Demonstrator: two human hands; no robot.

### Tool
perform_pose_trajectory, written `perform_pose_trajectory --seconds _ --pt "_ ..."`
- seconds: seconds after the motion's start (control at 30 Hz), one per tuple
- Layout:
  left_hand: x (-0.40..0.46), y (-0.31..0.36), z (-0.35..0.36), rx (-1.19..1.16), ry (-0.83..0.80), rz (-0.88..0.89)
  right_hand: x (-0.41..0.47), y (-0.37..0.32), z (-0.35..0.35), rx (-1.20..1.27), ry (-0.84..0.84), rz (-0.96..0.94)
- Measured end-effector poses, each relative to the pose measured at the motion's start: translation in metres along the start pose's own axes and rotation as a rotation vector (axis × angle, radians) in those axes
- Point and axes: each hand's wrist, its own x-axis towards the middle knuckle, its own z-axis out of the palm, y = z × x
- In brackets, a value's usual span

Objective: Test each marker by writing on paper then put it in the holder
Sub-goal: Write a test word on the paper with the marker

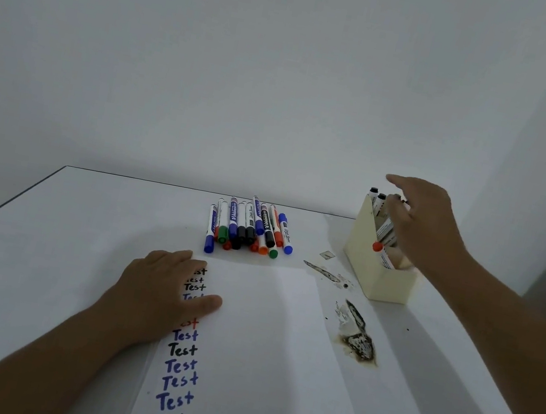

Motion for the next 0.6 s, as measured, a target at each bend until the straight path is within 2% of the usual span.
perform_pose_trajectory --seconds 0.07,0.2,0.37,0.6 --pt "-0.001 0.000 0.000 -0.014 -0.004 -0.002 -0.014 -0.022 0.010 0.072 -0.012 -0.062" --pt "-0.002 0.003 -0.001 -0.033 -0.005 -0.008 -0.056 -0.075 0.036 0.189 -0.202 -0.111" --pt "-0.002 0.003 -0.001 -0.018 0.017 -0.007 -0.097 -0.116 0.086 0.409 -0.401 0.019" --pt "-0.002 0.004 -0.004 -0.057 0.028 -0.005 -0.111 -0.102 0.114 0.587 -0.435 0.314"
